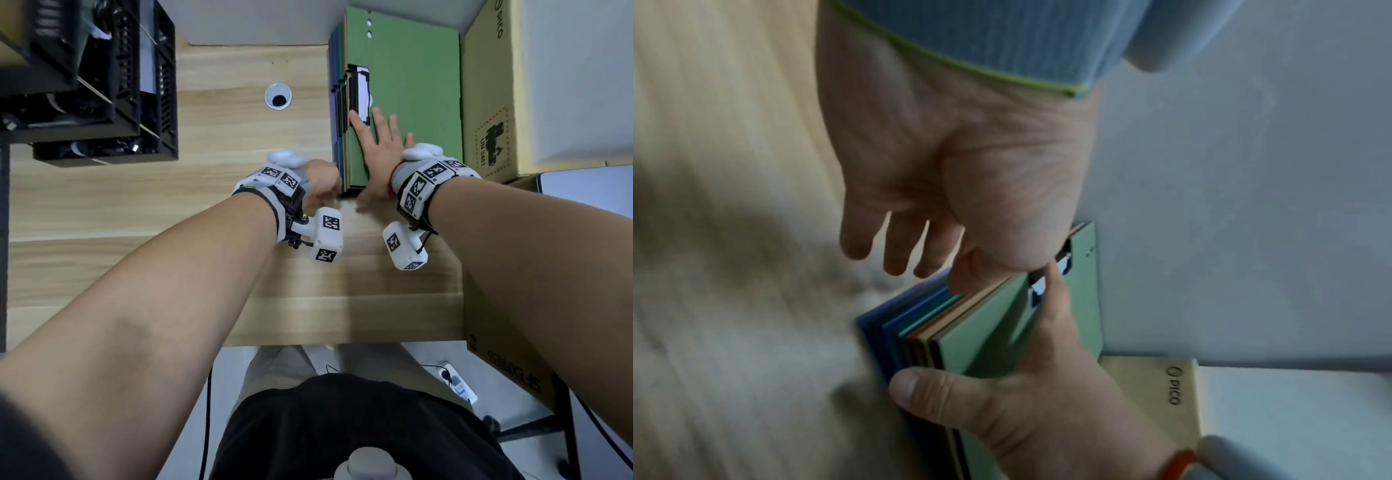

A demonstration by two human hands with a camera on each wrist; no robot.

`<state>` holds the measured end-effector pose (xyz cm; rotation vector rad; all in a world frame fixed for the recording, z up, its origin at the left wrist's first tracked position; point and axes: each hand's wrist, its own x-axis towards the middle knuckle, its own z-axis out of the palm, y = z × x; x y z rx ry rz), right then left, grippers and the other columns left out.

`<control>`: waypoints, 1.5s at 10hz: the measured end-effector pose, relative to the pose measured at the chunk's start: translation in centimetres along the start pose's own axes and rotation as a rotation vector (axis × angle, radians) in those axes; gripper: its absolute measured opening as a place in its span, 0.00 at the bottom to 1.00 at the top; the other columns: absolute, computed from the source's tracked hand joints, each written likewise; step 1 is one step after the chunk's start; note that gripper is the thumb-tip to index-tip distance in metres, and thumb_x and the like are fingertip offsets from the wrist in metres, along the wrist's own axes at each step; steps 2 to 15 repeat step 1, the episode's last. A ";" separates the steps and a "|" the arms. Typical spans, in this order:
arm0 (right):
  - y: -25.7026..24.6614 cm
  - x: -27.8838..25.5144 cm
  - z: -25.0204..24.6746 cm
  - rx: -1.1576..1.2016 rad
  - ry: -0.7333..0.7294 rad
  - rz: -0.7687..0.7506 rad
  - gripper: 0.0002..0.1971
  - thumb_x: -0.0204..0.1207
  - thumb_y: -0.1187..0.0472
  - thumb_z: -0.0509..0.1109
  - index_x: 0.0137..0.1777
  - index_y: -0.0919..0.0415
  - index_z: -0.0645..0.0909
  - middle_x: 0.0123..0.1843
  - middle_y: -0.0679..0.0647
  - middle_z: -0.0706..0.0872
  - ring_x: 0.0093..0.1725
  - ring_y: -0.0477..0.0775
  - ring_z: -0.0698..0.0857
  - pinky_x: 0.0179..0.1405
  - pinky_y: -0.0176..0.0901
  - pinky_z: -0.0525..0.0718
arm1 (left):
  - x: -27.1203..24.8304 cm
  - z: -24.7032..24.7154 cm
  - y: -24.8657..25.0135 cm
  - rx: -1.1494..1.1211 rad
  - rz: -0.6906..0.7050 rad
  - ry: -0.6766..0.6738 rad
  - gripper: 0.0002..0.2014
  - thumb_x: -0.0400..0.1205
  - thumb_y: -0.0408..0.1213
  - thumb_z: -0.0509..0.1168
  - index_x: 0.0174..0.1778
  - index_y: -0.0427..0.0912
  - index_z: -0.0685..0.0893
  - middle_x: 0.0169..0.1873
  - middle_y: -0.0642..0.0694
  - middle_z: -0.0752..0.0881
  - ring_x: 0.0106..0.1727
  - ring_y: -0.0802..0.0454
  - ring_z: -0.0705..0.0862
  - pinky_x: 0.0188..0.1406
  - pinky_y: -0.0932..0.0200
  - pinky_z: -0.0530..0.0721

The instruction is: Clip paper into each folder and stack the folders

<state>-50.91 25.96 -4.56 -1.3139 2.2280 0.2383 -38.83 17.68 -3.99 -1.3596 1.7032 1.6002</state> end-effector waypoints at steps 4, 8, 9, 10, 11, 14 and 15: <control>-0.2 -0.6 -3.0 0.083 -0.028 -0.053 0.73 0.49 0.41 0.88 0.85 0.43 0.37 0.87 0.59 0.43 0.86 0.66 0.47 0.81 0.69 0.57 | -1.7 -2.1 1.7 0.056 0.084 0.168 0.19 0.85 0.31 0.59 0.72 0.39 0.78 0.61 0.42 0.83 0.52 0.47 0.80 0.63 0.45 0.85; -0.2 -0.6 -3.0 0.083 -0.028 -0.053 0.73 0.49 0.41 0.88 0.85 0.43 0.37 0.87 0.59 0.43 0.86 0.66 0.47 0.81 0.69 0.57 | -1.7 -2.1 1.7 0.056 0.084 0.168 0.19 0.85 0.31 0.59 0.72 0.39 0.78 0.61 0.42 0.83 0.52 0.47 0.80 0.63 0.45 0.85; -0.2 -0.6 -3.0 0.083 -0.028 -0.053 0.73 0.49 0.41 0.88 0.85 0.43 0.37 0.87 0.59 0.43 0.86 0.66 0.47 0.81 0.69 0.57 | -1.7 -2.1 1.7 0.056 0.084 0.168 0.19 0.85 0.31 0.59 0.72 0.39 0.78 0.61 0.42 0.83 0.52 0.47 0.80 0.63 0.45 0.85; -0.2 -0.6 -3.0 0.083 -0.028 -0.053 0.73 0.49 0.41 0.88 0.85 0.43 0.37 0.87 0.59 0.43 0.86 0.66 0.47 0.81 0.69 0.57 | -1.7 -2.1 1.7 0.056 0.084 0.168 0.19 0.85 0.31 0.59 0.72 0.39 0.78 0.61 0.42 0.83 0.52 0.47 0.80 0.63 0.45 0.85; -0.2 -0.6 -3.0 0.083 -0.028 -0.053 0.73 0.49 0.41 0.88 0.85 0.43 0.37 0.87 0.59 0.43 0.86 0.66 0.47 0.81 0.69 0.57 | -1.7 -2.1 1.7 0.056 0.084 0.168 0.19 0.85 0.31 0.59 0.72 0.39 0.78 0.61 0.42 0.83 0.52 0.47 0.80 0.63 0.45 0.85; -0.2 -0.6 -3.0 0.083 -0.028 -0.053 0.73 0.49 0.41 0.88 0.85 0.43 0.37 0.87 0.59 0.43 0.86 0.66 0.47 0.81 0.69 0.57 | -1.7 -2.1 1.7 0.056 0.084 0.168 0.19 0.85 0.31 0.59 0.72 0.39 0.78 0.61 0.42 0.83 0.52 0.47 0.80 0.63 0.45 0.85; -0.2 -0.6 -3.0 0.083 -0.028 -0.053 0.73 0.49 0.41 0.88 0.85 0.43 0.37 0.87 0.59 0.43 0.86 0.66 0.47 0.81 0.69 0.57 | -1.7 -2.1 1.7 0.056 0.084 0.168 0.19 0.85 0.31 0.59 0.72 0.39 0.78 0.61 0.42 0.83 0.52 0.47 0.80 0.63 0.45 0.85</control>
